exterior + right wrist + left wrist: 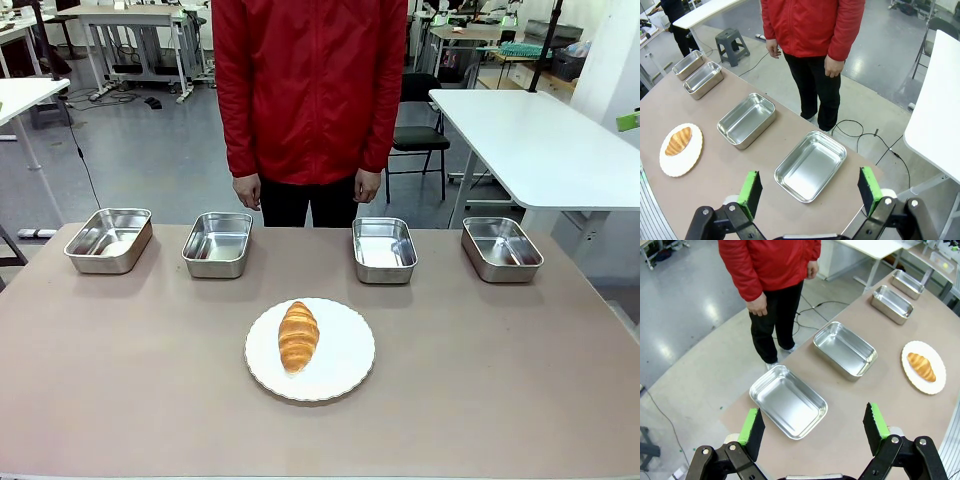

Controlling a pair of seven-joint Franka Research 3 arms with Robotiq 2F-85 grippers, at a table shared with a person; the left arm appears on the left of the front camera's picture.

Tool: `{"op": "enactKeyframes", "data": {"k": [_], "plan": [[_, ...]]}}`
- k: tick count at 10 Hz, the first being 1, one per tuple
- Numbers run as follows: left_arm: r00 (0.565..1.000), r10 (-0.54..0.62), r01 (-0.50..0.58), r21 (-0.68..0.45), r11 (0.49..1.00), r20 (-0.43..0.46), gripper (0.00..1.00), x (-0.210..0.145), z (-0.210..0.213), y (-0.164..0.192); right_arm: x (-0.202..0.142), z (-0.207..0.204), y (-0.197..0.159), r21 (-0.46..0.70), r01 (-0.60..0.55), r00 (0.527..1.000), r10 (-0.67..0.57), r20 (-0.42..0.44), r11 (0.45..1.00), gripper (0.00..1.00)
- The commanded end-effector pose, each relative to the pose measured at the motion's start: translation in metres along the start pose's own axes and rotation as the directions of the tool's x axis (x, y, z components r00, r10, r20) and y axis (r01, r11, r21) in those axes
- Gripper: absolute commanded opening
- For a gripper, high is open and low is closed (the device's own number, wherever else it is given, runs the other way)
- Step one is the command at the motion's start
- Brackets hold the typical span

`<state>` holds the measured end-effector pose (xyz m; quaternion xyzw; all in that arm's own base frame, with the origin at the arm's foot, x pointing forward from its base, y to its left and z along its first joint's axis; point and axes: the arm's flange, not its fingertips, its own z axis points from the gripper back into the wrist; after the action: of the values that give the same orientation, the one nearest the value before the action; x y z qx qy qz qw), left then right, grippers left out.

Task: Place the bread in the container.
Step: Place the Butter Roll into the Airtight Container indicated by the human.

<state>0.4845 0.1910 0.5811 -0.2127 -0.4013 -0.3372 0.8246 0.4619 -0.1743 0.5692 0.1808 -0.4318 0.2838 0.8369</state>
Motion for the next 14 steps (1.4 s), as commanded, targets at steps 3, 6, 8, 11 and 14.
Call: {"op": "enactKeyframes", "data": {"k": [3, 6, 8, 11, 14], "plan": [[1.000, -0.009, 0.009, -0.010, 1.000, 0.011, 1.00, -0.0006, 0.0006, -0.0004, 0.0010, 0.0004, 0.0007, 0.002, -0.003, 1.000, 0.003, 0.004, 1.000, 1.00], [1.000, -0.009, 0.009, -0.010, 1.000, 0.011, 1.00, -0.0006, 0.0006, -0.0004, 0.0010, 0.0004, 0.0007, 0.002, -0.003, 1.000, 0.003, 0.004, 1.000, 1.00], [1.000, -0.009, 0.009, -0.010, 1.000, 0.011, 1.00, -0.0006, 0.0006, -0.0004, 0.0010, 0.0004, 0.0007, 0.002, -0.003, 1.000, 0.003, 0.004, 1.000, 1.00], [1.000, -0.009, 0.009, -0.010, 1.000, 0.011, 1.00, -0.0006, 0.0006, -0.0004, 0.0010, 0.0004, 0.0007, 0.002, -0.003, 1.000, 0.003, 0.004, 1.000, 1.00], [1.000, -0.009, 0.009, -0.010, 1.000, 0.011, 1.00, -0.0006, 0.0006, -0.0004, 0.0010, 0.0004, 0.0007, 0.002, -0.003, 1.000, 0.003, 0.004, 1.000, 1.00]]}}
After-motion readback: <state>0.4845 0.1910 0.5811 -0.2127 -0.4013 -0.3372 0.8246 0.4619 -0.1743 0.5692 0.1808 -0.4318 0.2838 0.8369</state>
